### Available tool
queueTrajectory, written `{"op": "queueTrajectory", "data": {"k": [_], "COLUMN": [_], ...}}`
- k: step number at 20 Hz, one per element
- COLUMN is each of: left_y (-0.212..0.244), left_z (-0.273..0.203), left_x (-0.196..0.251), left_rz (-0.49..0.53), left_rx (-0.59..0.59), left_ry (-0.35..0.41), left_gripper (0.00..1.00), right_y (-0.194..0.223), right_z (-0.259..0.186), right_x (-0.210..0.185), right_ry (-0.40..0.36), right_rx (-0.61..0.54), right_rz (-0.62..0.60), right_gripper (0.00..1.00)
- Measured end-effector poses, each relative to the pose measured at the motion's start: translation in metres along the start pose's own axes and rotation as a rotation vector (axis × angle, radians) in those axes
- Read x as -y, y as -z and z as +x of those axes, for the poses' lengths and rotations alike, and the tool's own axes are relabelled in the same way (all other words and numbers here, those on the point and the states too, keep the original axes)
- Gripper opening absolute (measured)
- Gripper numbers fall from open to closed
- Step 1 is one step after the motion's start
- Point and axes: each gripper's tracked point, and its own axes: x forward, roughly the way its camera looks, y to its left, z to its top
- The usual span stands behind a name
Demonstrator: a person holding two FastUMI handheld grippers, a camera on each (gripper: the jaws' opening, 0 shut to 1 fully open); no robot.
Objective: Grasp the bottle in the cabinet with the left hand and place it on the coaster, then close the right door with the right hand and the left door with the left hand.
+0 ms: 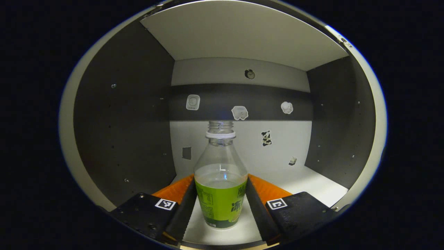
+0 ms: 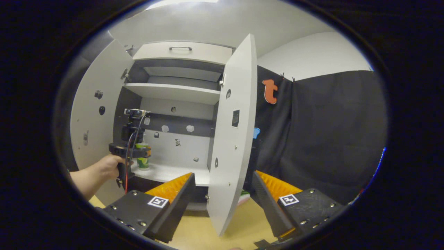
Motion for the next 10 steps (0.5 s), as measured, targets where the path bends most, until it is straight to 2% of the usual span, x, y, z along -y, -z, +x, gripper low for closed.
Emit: {"op": "queueTrajectory", "data": {"k": [3, 4, 5, 10], "left_y": [-0.008, -0.012, -0.016, -0.031], "left_z": [-0.016, -0.026, -0.036, -0.102], "left_x": [0.003, 0.003, 0.003, 0.011], "left_rz": [0.015, 0.014, 0.011, 0.019], "left_rx": [-0.001, 0.007, 0.014, 0.038], "left_ry": [0.012, 0.013, 0.019, 0.053], "left_gripper": [0.8, 0.8, 0.8, 0.8], "right_y": [-0.005, -0.006, -0.007, -0.007], "right_z": [-0.005, -0.006, -0.007, -0.023], "right_x": [-0.006, -0.006, -0.008, -0.012], "right_ry": [-0.041, -0.052, -0.066, -0.129], "right_rx": [0.022, 0.033, 0.043, 0.052], "right_rz": [0.009, 0.015, 0.024, 0.061], "right_gripper": [1.0, 0.97, 1.0, 1.0]}}
